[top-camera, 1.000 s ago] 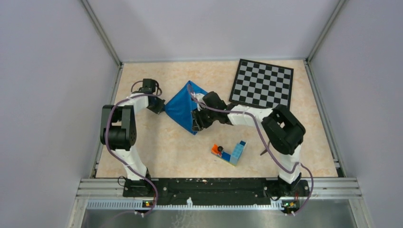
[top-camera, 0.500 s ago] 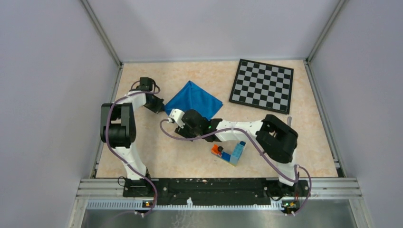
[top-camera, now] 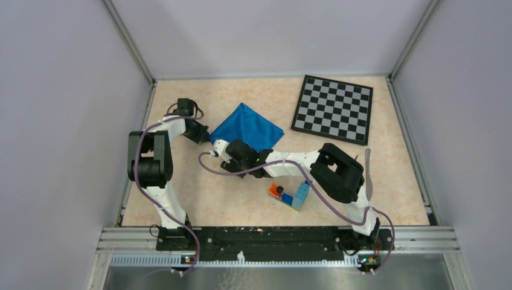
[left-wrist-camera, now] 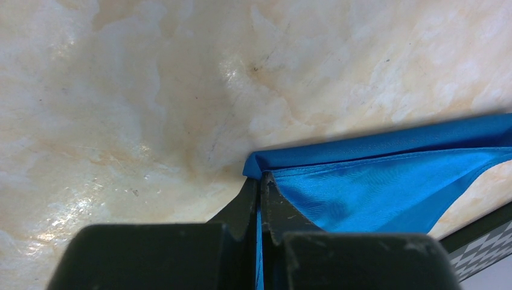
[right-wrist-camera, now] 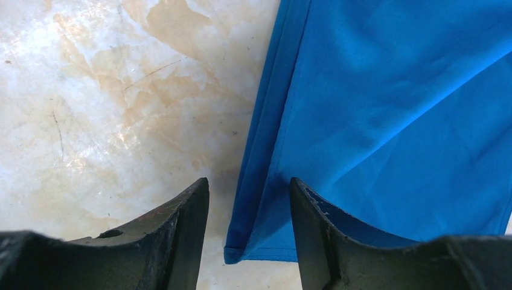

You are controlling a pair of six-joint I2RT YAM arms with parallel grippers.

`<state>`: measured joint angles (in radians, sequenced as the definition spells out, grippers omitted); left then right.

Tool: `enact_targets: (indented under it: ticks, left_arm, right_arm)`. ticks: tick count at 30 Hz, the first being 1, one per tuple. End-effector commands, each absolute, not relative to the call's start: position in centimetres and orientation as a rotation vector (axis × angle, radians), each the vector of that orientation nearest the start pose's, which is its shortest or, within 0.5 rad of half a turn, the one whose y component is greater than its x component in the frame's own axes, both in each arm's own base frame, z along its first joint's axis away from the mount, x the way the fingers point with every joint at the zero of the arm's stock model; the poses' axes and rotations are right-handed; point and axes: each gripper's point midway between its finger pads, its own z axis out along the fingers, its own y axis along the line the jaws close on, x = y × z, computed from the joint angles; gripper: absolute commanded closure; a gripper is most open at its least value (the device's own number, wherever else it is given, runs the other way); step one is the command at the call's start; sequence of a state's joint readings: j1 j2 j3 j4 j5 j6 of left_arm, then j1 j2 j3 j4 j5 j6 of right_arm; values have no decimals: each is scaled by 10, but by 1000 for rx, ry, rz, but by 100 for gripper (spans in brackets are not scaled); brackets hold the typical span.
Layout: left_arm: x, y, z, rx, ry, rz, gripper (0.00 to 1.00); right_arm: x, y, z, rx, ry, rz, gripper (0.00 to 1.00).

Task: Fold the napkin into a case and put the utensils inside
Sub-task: Pick up the upper triangle-folded napkin from the center of the board.

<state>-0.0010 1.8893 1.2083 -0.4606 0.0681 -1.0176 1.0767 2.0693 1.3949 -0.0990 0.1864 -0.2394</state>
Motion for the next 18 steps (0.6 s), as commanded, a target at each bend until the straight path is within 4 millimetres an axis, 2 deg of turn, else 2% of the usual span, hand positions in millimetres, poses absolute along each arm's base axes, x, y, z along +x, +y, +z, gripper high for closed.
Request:
enact_targets:
  ticks: [1, 4, 8, 13, 16, 18]
  left_arm:
    - [359, -41, -24, -1372, 2641, -164, 100]
    - [361, -40, -25, -1357, 2647, -159, 100]
    - [366, -39, -23, -1317, 2642, -166, 100]
    - [369, -39, -20, -1317, 2618, -180, 100]
    - [371, -38, -19, -1307, 2613, -175, 100]
    - [370, -37, -18, -1305, 2610, -176, 100]
  right_arm:
    - [294, 436, 39, -1295, 1942, 218, 49]
    - [294, 427, 27, -1279, 1995, 225, 55]
    - [293, 414, 11, -1252, 2044, 236, 58]
    - [294, 410, -10, -1254, 2081, 193, 63]
    - [298, 405, -19, -1250, 2089, 117, 76]
    - [300, 405, -19, -1239, 2074, 59, 88]
